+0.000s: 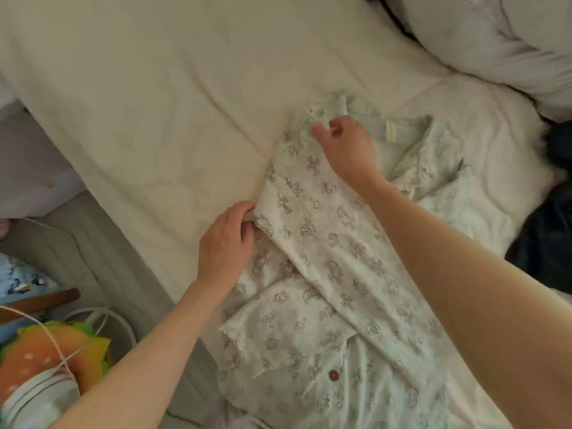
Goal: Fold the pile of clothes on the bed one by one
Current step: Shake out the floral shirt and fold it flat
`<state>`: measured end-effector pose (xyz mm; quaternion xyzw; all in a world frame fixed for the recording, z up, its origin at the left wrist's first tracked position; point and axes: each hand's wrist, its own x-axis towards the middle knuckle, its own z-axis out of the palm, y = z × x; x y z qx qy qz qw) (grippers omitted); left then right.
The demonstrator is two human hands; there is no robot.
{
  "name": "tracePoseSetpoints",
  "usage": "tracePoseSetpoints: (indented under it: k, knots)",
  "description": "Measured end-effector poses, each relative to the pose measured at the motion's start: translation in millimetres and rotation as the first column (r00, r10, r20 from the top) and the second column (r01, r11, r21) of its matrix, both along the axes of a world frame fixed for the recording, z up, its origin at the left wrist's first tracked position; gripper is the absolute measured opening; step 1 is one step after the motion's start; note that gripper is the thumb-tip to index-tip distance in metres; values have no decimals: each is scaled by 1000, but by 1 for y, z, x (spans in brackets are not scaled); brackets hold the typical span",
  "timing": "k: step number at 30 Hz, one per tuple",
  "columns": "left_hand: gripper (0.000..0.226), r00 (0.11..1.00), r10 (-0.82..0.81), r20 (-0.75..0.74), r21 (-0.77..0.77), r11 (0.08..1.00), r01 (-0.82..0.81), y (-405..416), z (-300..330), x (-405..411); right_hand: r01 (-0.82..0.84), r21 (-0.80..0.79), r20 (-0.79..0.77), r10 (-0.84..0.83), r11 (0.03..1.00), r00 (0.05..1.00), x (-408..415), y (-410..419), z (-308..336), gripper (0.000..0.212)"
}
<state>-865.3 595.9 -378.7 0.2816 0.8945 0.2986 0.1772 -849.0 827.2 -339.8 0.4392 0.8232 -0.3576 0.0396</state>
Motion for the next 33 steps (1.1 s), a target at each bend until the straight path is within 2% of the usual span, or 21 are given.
tracePoseSetpoints:
  k: [2,5,8,12,14,16,17,19,21,22,24,26,27,30,33]
  knots:
    - [25,993,31,112,81,996,-41,-6,-4,-6,12,-50,32,-10,999,999,-21,8,-8,32]
    - [17,962,57,267,151,983,-100,-19,-11,-13,123,-204,19,-122,971,992,-49,12,-15,35]
    - [15,884,144,444,186,951,-248,-24,-16,-19,242,-316,-26,-263,917,965,-69,13,-22,28]
    - [19,773,167,611,185,920,-346,-23,-17,-25,249,-242,-73,-274,938,959,-76,-2,-32,18]
    - [12,695,193,693,171,892,-419,-24,-17,-21,213,-95,-80,-221,972,972,-63,-19,-35,35]
    - [15,628,194,753,159,873,-461,-29,-14,-14,107,136,-99,-94,985,991,-34,-45,-32,43]
    - [26,603,190,775,143,877,-459,-33,-14,-8,49,227,-112,-25,973,993,-15,-62,-29,44]
    - [45,552,169,816,91,906,-413,-44,-14,5,-48,296,-106,83,954,991,27,-97,-25,44]
    - [39,510,146,848,45,938,-343,-57,-18,19,-138,299,-59,162,944,985,72,-132,-27,45]
    - [28,515,146,845,29,948,-317,-64,-20,25,-186,289,-14,199,939,980,94,-147,-29,46]
    - [7,632,186,752,5,958,-287,-78,-25,29,-260,231,91,245,938,965,134,-172,-32,48]
    - [7,734,253,630,7,944,-331,-93,-28,24,-277,168,160,251,946,955,171,-187,-33,51]
    - [8,729,279,625,18,928,-371,-99,-28,20,-282,157,181,253,947,950,189,-193,-32,52]
    - [10,564,264,783,-3,907,-420,-111,-25,21,-252,174,221,212,952,952,242,-203,-27,55]
    - [48,457,211,864,-108,964,-241,-123,-24,49,-101,168,271,52,981,961,295,-211,-19,52]
